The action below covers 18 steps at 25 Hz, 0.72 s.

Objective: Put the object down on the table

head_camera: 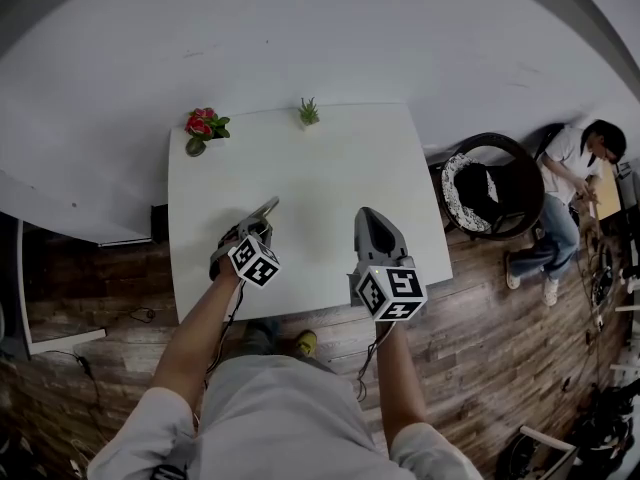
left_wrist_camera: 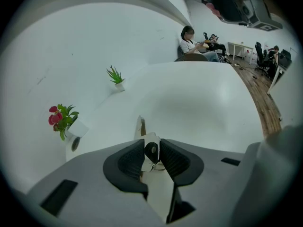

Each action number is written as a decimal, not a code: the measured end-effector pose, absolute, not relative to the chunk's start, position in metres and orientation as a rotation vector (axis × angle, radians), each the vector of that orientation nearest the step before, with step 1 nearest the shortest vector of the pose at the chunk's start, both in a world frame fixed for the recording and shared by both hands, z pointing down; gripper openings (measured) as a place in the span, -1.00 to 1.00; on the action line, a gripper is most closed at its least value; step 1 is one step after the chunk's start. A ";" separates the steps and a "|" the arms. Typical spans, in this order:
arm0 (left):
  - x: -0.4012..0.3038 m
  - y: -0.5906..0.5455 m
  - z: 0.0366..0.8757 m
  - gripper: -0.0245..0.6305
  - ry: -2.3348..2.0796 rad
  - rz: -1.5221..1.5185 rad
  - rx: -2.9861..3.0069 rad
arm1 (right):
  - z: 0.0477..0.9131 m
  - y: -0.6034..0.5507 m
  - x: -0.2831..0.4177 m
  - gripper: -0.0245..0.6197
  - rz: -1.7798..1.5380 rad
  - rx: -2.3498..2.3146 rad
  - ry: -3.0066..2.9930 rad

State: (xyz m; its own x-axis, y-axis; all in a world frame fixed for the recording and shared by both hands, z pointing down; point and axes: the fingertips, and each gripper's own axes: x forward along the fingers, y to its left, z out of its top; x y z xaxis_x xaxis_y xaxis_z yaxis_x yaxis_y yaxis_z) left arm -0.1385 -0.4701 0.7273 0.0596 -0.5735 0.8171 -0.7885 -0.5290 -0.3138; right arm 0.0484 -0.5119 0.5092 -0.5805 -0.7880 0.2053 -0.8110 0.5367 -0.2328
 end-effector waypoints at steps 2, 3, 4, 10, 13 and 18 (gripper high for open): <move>-0.137 -0.469 0.726 -0.58 -1.385 1.433 2.118 | 0.508 -0.511 0.048 -0.90 0.464 1.398 -2.689; -0.137 -0.469 0.726 -0.57 -1.382 1.414 2.118 | 0.508 -0.511 0.048 -0.90 0.463 1.396 -2.690; -0.136 -0.468 0.724 -0.57 -1.380 1.392 2.119 | 0.507 -0.511 0.047 -0.90 0.461 1.395 -2.693; -0.128 -0.468 0.708 -0.52 -1.396 1.254 2.153 | 0.504 -0.508 0.046 -0.90 0.455 1.388 -2.704; -0.129 -0.467 0.694 -0.52 -1.439 1.153 2.149 | 0.501 -0.504 0.047 -0.90 0.450 1.387 -2.713; -0.134 -0.461 0.664 -0.58 -1.538 1.053 2.148 | 0.492 -0.492 0.049 -0.90 0.435 1.384 -2.727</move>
State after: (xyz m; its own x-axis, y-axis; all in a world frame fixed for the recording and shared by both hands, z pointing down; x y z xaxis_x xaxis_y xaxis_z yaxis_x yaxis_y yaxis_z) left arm -0.1344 -0.4614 0.6640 0.1595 -0.6902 0.7058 -0.9075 -0.3839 -0.1703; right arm 0.0486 -0.4923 0.4924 -0.5974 -0.7831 0.1728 -0.7980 0.5591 -0.2250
